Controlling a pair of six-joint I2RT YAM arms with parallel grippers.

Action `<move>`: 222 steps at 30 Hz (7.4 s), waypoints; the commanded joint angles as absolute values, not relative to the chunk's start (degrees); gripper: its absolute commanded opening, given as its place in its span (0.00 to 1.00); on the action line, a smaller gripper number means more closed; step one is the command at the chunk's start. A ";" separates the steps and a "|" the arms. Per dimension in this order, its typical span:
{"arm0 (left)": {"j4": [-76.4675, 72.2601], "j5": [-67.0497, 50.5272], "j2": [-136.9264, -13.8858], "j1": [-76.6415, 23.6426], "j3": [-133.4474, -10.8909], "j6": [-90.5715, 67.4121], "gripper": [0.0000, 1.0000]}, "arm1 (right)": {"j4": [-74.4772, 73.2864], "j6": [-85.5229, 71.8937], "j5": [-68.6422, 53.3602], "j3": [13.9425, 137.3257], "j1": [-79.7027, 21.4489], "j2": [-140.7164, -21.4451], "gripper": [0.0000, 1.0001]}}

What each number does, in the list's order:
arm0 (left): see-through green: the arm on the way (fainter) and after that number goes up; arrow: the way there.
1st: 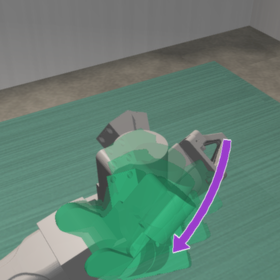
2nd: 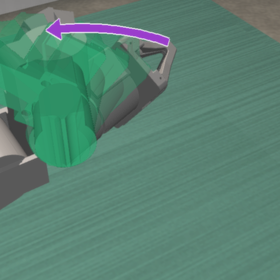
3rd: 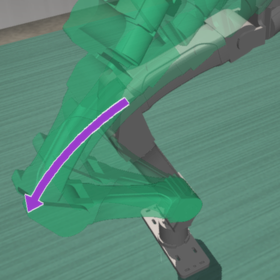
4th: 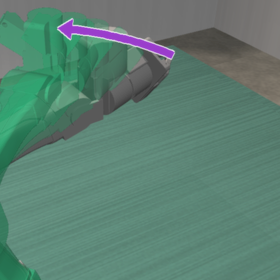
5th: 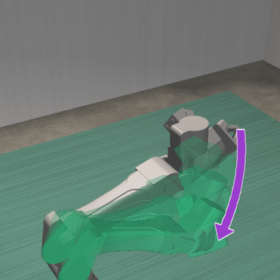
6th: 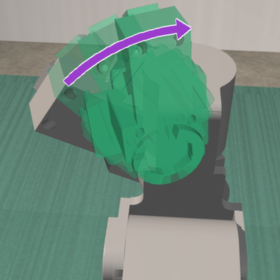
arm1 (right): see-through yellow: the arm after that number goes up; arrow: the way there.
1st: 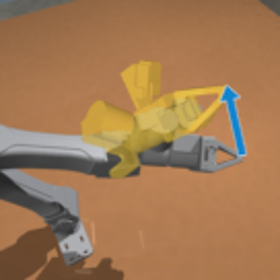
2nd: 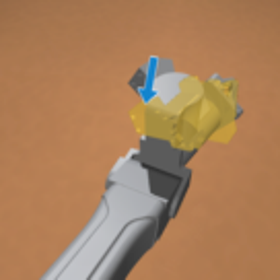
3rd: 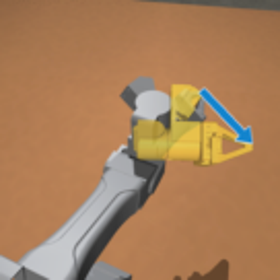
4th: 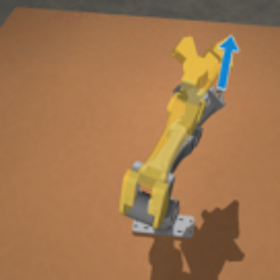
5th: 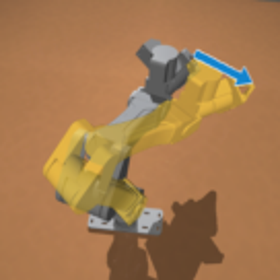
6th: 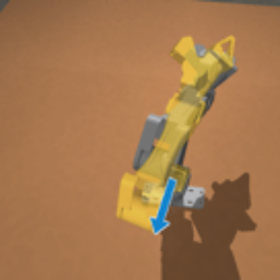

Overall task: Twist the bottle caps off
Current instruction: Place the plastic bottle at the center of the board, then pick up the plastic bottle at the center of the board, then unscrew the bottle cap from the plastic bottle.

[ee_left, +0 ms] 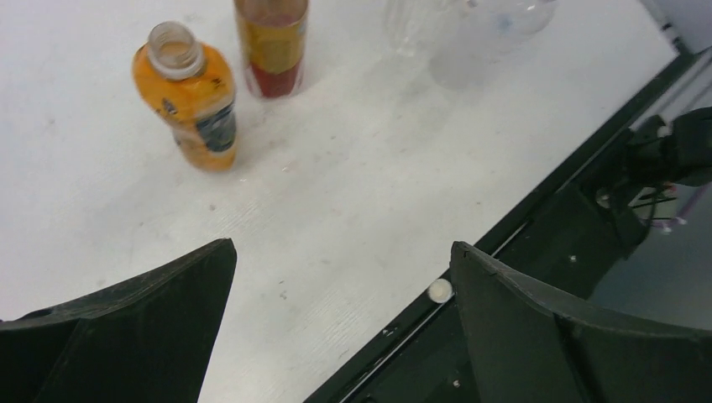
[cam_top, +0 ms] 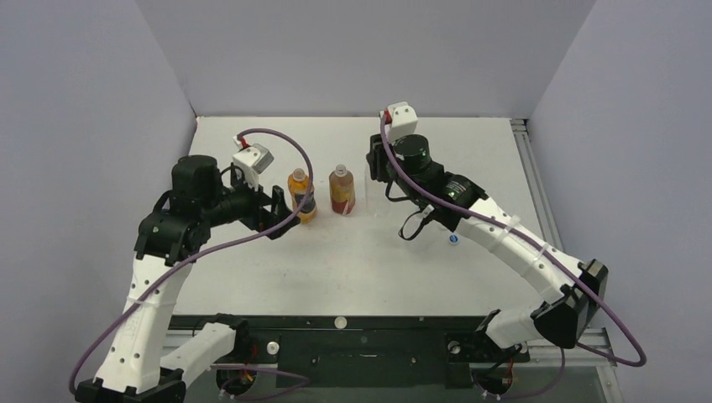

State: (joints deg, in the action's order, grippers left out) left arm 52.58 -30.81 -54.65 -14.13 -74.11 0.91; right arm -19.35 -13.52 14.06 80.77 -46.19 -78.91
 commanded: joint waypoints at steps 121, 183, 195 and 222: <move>69.62 -38.60 -54.01 -4.22 -78.36 15.30 0.97 | -19.57 -26.89 35.15 49.52 -47.45 -62.92 0.41; 45.25 -70.87 -40.29 -6.27 -64.97 3.52 0.97 | -16.86 -32.87 24.57 82.35 -76.85 -66.90 0.25; 34.06 -63.76 -43.00 -13.33 -61.82 -0.02 1.00 | -19.35 -34.64 16.10 86.24 -71.74 -68.53 0.24; 35.72 -52.54 -45.18 -22.13 -62.07 11.27 0.70 | -17.92 -35.32 10.37 88.33 -66.25 -73.07 0.22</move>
